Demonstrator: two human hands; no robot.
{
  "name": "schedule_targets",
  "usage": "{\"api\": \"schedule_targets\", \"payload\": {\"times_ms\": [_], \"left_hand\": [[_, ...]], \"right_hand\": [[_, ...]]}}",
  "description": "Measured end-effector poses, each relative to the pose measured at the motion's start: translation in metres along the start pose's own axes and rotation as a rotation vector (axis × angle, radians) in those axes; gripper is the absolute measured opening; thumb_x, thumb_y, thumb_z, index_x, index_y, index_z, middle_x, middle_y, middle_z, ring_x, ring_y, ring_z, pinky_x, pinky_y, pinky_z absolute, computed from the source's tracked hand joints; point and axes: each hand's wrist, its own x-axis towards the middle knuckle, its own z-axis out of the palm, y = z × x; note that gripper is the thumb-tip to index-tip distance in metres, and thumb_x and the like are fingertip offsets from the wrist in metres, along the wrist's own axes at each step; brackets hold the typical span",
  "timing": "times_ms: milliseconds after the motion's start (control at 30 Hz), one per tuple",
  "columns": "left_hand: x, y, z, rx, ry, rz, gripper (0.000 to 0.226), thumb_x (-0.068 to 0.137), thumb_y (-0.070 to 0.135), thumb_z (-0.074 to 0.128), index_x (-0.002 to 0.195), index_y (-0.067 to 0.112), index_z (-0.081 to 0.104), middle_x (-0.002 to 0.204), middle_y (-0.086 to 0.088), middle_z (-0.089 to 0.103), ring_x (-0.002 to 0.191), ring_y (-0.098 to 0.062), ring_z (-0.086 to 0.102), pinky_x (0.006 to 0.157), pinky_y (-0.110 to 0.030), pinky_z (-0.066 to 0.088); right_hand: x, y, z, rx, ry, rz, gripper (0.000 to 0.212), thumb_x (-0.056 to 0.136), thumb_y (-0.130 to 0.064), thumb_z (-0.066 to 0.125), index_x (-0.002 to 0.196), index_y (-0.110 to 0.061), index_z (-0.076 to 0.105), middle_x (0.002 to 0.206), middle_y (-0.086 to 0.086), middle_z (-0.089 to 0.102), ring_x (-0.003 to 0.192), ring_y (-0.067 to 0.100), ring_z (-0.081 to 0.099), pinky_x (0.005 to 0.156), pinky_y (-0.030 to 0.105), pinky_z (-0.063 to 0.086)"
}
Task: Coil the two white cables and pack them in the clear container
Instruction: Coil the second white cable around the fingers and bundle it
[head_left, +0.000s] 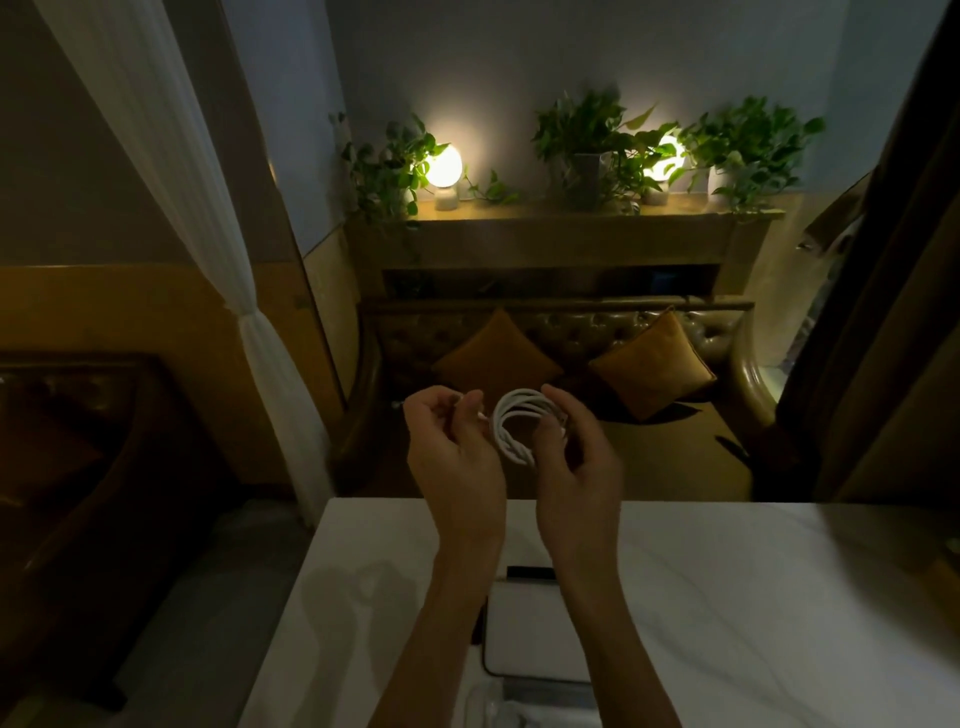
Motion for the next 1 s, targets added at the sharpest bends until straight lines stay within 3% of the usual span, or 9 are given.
{"api": "schedule_targets", "payload": {"times_ms": [133, 267, 433, 533, 633, 733, 833, 933, 1000], "left_hand": [[0.010, 0.005, -0.011, -0.048, 0.005, -0.010, 0.001, 0.096, 0.014, 0.051, 0.097, 0.014, 0.051, 0.077, -0.007, 0.058, 0.060, -0.003, 0.055, 0.057, -0.013, 0.048], [0.008, 0.001, -0.018, -0.045, 0.004, -0.043, 0.004, 0.097, 0.016, 0.048, 0.094, 0.018, 0.050, 0.074, -0.004, 0.057, 0.056, -0.004, 0.054, 0.057, -0.014, 0.048], [-0.007, 0.003, -0.018, -0.082, -0.060, -0.043, 0.005, 0.097, 0.012, 0.048, 0.095, 0.016, 0.050, 0.079, -0.009, 0.058, 0.056, -0.008, 0.053, 0.057, -0.015, 0.048], [-0.005, 0.000, -0.017, -0.061, -0.274, -0.080, 0.006, 0.097, 0.015, 0.047, 0.094, 0.015, 0.052, 0.076, -0.002, 0.057, 0.054, -0.008, 0.050, 0.054, -0.017, 0.046], [0.008, -0.006, -0.015, -0.017, -0.359, -0.120, 0.007, 0.096, 0.021, 0.052, 0.094, 0.017, 0.057, 0.076, -0.001, 0.060, 0.054, -0.005, 0.053, 0.055, -0.017, 0.047], [0.007, -0.011, -0.011, 0.061, -0.395, -0.119, 0.021, 0.096, 0.024, 0.050, 0.109, 0.015, 0.064, 0.093, 0.003, 0.067, 0.078, 0.000, 0.063, 0.069, -0.010, 0.051], [-0.004, -0.022, -0.009, 0.134, -0.508, -0.257, 0.049, 0.096, 0.038, 0.048, 0.140, 0.017, 0.045, 0.130, 0.002, 0.058, 0.113, -0.007, 0.057, 0.091, -0.017, 0.049], [-0.013, -0.034, -0.011, 0.223, -0.669, -0.373, 0.067, 0.094, 0.036, 0.054, 0.150, 0.015, 0.024, 0.137, -0.002, 0.052, 0.116, -0.010, 0.054, 0.083, -0.009, 0.045], [-0.018, -0.048, -0.013, 0.322, -0.795, -0.407, 0.067, 0.096, 0.032, 0.052, 0.151, 0.013, 0.019, 0.145, -0.005, 0.045, 0.126, -0.017, 0.050, 0.093, -0.016, 0.042]], "right_hand": [[-0.006, -0.003, 0.004, -0.068, 0.036, -0.092, 0.033, 0.098, -0.021, 0.048, 0.131, -0.021, 0.053, 0.121, -0.007, 0.062, 0.106, -0.002, 0.059, 0.089, 0.016, 0.051], [-0.006, 0.000, 0.007, -0.138, 0.084, -0.167, 0.035, 0.100, -0.023, 0.044, 0.133, -0.017, 0.050, 0.109, -0.013, 0.061, 0.095, -0.011, 0.058, 0.079, 0.009, 0.050], [0.006, 0.004, 0.005, -0.101, 0.205, -0.122, 0.030, 0.100, -0.023, 0.043, 0.129, -0.017, 0.052, 0.101, -0.015, 0.059, 0.090, -0.016, 0.056, 0.071, 0.004, 0.046], [0.017, 0.010, -0.002, -0.105, 0.219, -0.065, 0.026, 0.100, -0.024, 0.044, 0.123, -0.019, 0.055, 0.111, -0.005, 0.063, 0.096, -0.002, 0.060, 0.078, 0.013, 0.052], [0.020, 0.020, -0.007, -0.222, 0.065, -0.070, 0.024, 0.100, -0.025, 0.044, 0.118, -0.020, 0.058, 0.113, -0.002, 0.064, 0.100, 0.009, 0.061, 0.086, 0.035, 0.056], [0.019, 0.032, -0.011, -0.340, -0.017, -0.153, 0.025, 0.099, -0.024, 0.046, 0.120, -0.019, 0.059, 0.116, 0.004, 0.059, 0.100, 0.012, 0.059, 0.088, 0.034, 0.054], [0.017, 0.047, -0.020, -0.406, -0.030, -0.145, 0.027, 0.098, -0.026, 0.048, 0.121, -0.021, 0.060, 0.112, 0.006, 0.054, 0.094, 0.015, 0.059, 0.083, 0.032, 0.055], [0.016, 0.065, -0.031, -0.452, -0.126, -0.067, 0.028, 0.096, -0.031, 0.050, 0.121, -0.026, 0.062, 0.111, 0.007, 0.060, 0.093, 0.015, 0.062, 0.080, 0.033, 0.055], [0.012, 0.074, -0.041, -0.426, -0.229, 0.016, 0.029, 0.095, -0.028, 0.053, 0.121, -0.025, 0.063, 0.109, 0.007, 0.063, 0.089, 0.013, 0.063, 0.074, 0.024, 0.054]]}}
